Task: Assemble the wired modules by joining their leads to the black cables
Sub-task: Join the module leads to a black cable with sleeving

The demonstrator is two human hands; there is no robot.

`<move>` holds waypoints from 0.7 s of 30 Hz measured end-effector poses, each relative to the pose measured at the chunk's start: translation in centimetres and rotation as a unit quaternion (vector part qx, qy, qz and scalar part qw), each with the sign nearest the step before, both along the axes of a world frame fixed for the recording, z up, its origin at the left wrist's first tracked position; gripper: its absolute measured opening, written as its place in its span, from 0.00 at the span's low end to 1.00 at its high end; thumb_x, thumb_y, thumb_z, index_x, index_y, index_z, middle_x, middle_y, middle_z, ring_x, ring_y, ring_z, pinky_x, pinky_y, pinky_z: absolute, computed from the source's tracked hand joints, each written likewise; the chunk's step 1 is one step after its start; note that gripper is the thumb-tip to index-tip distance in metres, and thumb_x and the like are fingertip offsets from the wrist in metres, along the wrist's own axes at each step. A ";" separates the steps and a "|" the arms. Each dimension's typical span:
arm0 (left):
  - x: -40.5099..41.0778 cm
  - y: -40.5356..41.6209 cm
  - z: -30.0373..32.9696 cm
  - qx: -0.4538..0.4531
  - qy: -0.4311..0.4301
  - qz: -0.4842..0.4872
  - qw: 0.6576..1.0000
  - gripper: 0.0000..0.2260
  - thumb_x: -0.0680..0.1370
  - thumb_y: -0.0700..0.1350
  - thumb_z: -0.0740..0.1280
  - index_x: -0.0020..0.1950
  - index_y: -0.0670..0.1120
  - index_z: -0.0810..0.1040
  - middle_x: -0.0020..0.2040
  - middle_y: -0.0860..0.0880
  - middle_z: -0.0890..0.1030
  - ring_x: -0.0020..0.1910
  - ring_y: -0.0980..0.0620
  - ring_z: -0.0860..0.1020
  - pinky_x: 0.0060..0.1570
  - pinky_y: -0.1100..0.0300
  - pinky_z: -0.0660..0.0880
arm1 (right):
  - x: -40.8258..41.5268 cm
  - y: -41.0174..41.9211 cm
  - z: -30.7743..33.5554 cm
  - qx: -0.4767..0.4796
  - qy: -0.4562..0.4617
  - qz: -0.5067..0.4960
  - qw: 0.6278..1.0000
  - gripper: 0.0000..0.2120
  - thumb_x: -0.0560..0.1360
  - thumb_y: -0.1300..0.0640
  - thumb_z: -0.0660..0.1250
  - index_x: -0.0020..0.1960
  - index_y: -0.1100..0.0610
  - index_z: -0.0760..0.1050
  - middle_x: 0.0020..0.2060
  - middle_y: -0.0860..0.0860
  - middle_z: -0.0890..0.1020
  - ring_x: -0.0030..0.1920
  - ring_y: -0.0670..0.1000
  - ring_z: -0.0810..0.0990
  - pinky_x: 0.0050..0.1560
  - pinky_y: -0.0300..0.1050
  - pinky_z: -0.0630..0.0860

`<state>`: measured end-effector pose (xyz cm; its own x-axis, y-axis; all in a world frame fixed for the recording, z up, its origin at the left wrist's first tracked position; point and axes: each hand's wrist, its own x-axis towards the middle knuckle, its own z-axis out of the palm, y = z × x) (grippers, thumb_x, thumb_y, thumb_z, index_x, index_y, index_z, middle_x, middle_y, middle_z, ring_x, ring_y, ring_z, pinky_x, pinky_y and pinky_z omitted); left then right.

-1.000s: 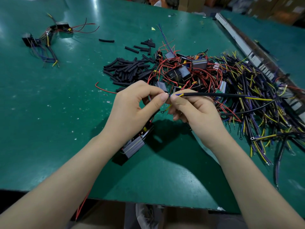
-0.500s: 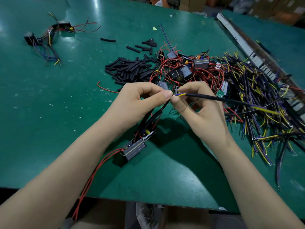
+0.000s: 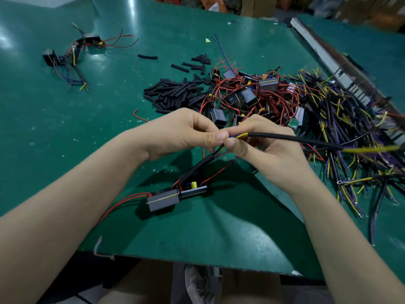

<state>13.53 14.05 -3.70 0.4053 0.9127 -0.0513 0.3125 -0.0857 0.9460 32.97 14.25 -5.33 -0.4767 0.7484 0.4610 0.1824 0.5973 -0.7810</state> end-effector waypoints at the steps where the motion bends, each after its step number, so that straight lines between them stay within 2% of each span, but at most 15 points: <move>1: 0.1 0.0 -0.1 -0.013 -0.005 0.003 1.000 0.10 0.65 0.60 0.72 0.32 0.54 0.83 0.26 0.57 0.76 0.25 0.63 0.68 0.24 0.72 0.63 | 0.0 0.1 0.0 0.005 -0.004 -0.006 1.000 0.05 0.73 0.55 0.71 0.48 0.47 0.81 0.40 0.44 0.79 0.42 0.45 0.77 0.46 0.37 0.68; 3: 0.2 -0.1 -0.4 -0.038 -0.027 0.008 0.999 0.10 0.64 0.60 0.70 0.32 0.55 0.83 0.26 0.57 0.75 0.22 0.62 0.65 0.20 0.72 0.59 | 0.0 0.1 0.0 -0.009 0.006 -0.019 1.000 0.03 0.73 0.54 0.71 0.46 0.47 0.81 0.39 0.44 0.79 0.42 0.45 0.77 0.45 0.36 0.68; 6: 0.0 0.0 -0.7 -0.043 -0.037 0.021 0.998 0.12 0.66 0.60 0.69 0.32 0.52 0.82 0.27 0.57 0.75 0.23 0.62 0.65 0.20 0.71 0.59 | -0.1 0.2 -0.2 -0.030 0.014 -0.039 0.999 0.02 0.72 0.51 0.71 0.44 0.46 0.79 0.39 0.43 0.80 0.41 0.43 0.77 0.44 0.36 0.68; 8: -0.1 0.1 -0.7 -0.030 -0.039 0.028 0.998 0.12 0.65 0.58 0.69 0.36 0.50 0.83 0.31 0.55 0.77 0.28 0.62 0.69 0.27 0.72 0.64 | -0.3 0.2 -0.3 -0.039 0.012 -0.050 0.998 0.02 0.72 0.51 0.71 0.43 0.47 0.78 0.38 0.43 0.79 0.40 0.42 0.76 0.44 0.35 0.68; 11: -0.6 0.2 -0.4 -0.005 -0.028 0.007 1.000 0.13 0.66 0.57 0.70 0.43 0.50 0.85 0.40 0.53 0.83 0.40 0.62 0.75 0.44 0.71 0.71 | -0.4 0.2 -0.3 -0.072 0.025 -0.050 0.996 0.03 0.71 0.52 0.71 0.43 0.48 0.78 0.38 0.45 0.80 0.39 0.44 0.76 0.43 0.38 0.69; 13: -0.7 0.2 -0.1 0.009 -0.015 -0.004 1.000 0.11 0.68 0.54 0.70 0.45 0.50 0.85 0.42 0.54 0.84 0.43 0.63 0.77 0.48 0.73 0.71 | -0.5 0.2 -0.2 -0.092 0.047 -0.041 0.994 0.04 0.71 0.52 0.72 0.42 0.50 0.78 0.35 0.43 0.80 0.36 0.42 0.76 0.40 0.35 0.70; 15: -0.6 0.0 0.2 0.018 -0.015 -0.002 1.000 0.10 0.69 0.54 0.68 0.44 0.51 0.84 0.40 0.57 0.83 0.41 0.64 0.76 0.44 0.74 0.70 | -0.4 0.1 0.0 -0.104 0.068 -0.036 0.992 0.05 0.69 0.52 0.73 0.42 0.51 0.79 0.34 0.43 0.80 0.34 0.42 0.76 0.37 0.33 0.69; 18: 0.0 -0.4 0.2 0.026 -0.011 0.025 0.999 0.11 0.69 0.59 0.66 0.42 0.55 0.84 0.37 0.59 0.81 0.37 0.65 0.74 0.35 0.74 0.68 | -0.1 0.1 0.0 -0.108 0.095 -0.044 0.989 0.05 0.69 0.54 0.74 0.43 0.53 0.81 0.37 0.53 0.82 0.38 0.49 0.77 0.40 0.40 0.72; 21: 1.1 -0.2 -0.1 0.032 -0.055 0.061 0.996 0.07 0.72 0.52 0.68 0.40 0.51 0.83 0.32 0.58 0.78 0.31 0.65 0.70 0.32 0.74 0.66 | 0.0 0.4 -0.1 -0.012 0.051 -0.077 0.996 0.06 0.70 0.57 0.73 0.45 0.49 0.80 0.39 0.57 0.80 0.39 0.48 0.77 0.41 0.42 0.72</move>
